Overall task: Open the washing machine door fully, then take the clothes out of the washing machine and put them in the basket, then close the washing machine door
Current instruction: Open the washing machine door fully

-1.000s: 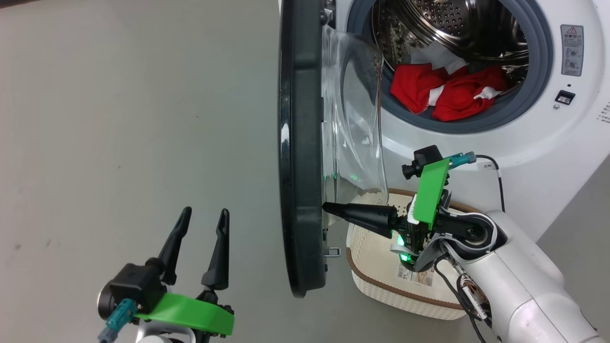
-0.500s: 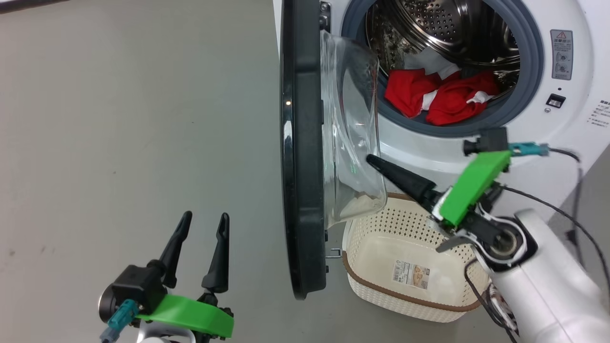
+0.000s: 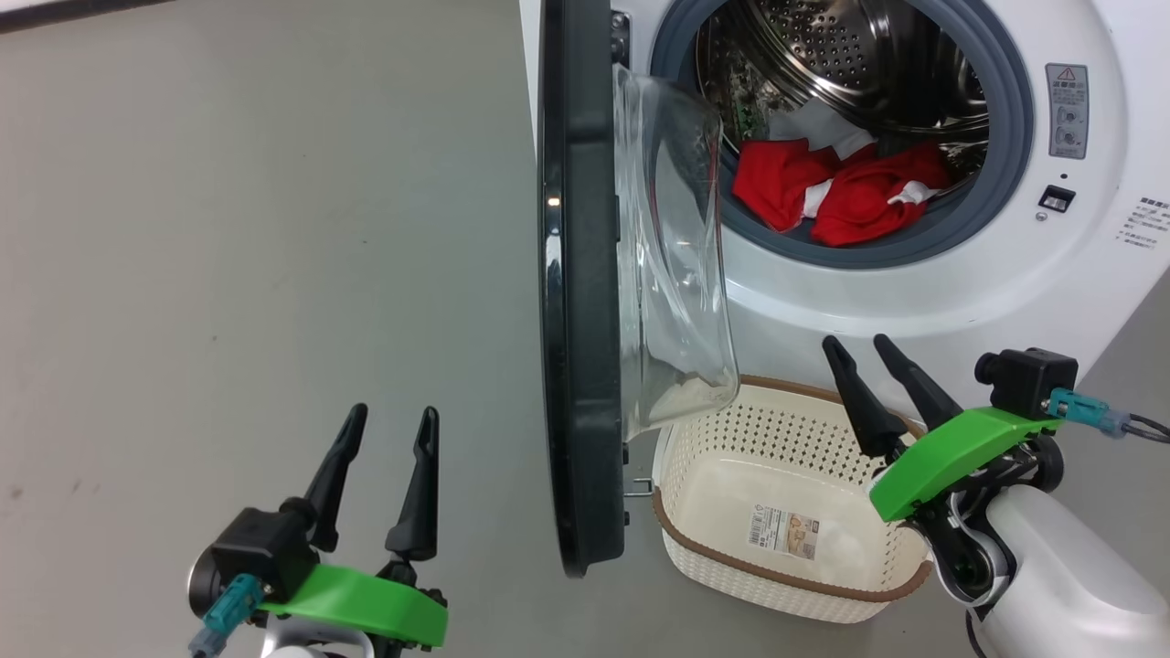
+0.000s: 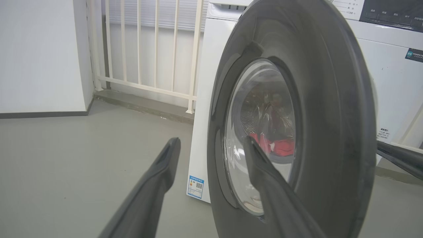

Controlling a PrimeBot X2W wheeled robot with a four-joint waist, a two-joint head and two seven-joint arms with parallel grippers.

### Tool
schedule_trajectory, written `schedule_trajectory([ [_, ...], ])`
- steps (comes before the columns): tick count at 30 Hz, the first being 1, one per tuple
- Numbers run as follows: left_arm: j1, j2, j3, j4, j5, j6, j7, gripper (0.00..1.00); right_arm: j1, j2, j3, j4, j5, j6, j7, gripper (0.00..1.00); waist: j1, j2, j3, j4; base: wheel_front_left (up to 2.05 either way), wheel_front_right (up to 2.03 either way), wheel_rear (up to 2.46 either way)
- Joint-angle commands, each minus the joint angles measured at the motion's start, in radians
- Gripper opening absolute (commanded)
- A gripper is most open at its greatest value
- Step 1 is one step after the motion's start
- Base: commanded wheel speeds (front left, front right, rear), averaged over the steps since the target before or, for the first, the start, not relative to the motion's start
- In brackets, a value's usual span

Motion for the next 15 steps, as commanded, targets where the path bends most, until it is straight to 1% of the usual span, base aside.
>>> schedule_trajectory([
  [1,-0.009,0.013,0.036,-0.032,0.006,-0.009,-0.005,1.00,0.000,0.000,0.003,0.002,-0.056,0.008,-0.030,1.00,0.0000,-0.0001,-0.002,-0.002,0.00,0.00,0.00],
  [3,-0.007,0.013,0.038,-0.035,0.007,-0.009,-0.005,1.00,0.007,0.007,-0.029,0.008,-0.124,0.008,-0.037,1.00,0.0000,-0.0001,-0.004,-0.004,0.00,0.00,0.00],
  [6,-0.003,0.013,0.040,-0.037,0.010,-0.011,-0.005,1.00,0.046,0.034,-0.150,-0.032,-0.266,0.008,-0.038,1.00,0.0000,-0.0001,-0.006,-0.008,0.00,0.00,0.00],
  [7,-0.003,0.013,0.040,-0.037,0.010,-0.011,-0.005,1.00,0.046,0.034,-0.150,-0.032,-0.266,0.008,-0.038,1.00,0.0000,-0.0001,-0.006,-0.008,0.00,0.00,0.00],
  [8,-0.002,0.013,0.040,-0.037,0.011,-0.012,-0.005,1.00,0.065,0.044,-0.187,-0.048,-0.321,0.008,-0.038,1.00,0.0000,-0.0001,-0.006,-0.009,0.00,0.00,0.00],
  [10,-0.001,0.013,0.038,-0.037,0.013,-0.014,-0.005,1.00,0.107,0.073,-0.248,-0.076,-0.422,0.008,-0.038,1.00,0.0000,-0.0001,-0.008,-0.009,0.00,0.00,0.00],
  [15,-0.001,0.013,0.038,-0.037,0.016,-0.017,-0.005,1.00,0.190,0.148,-0.375,-0.163,-0.582,0.008,-0.038,1.00,0.0000,-0.0001,-0.011,-0.009,0.00,0.00,0.00],
])
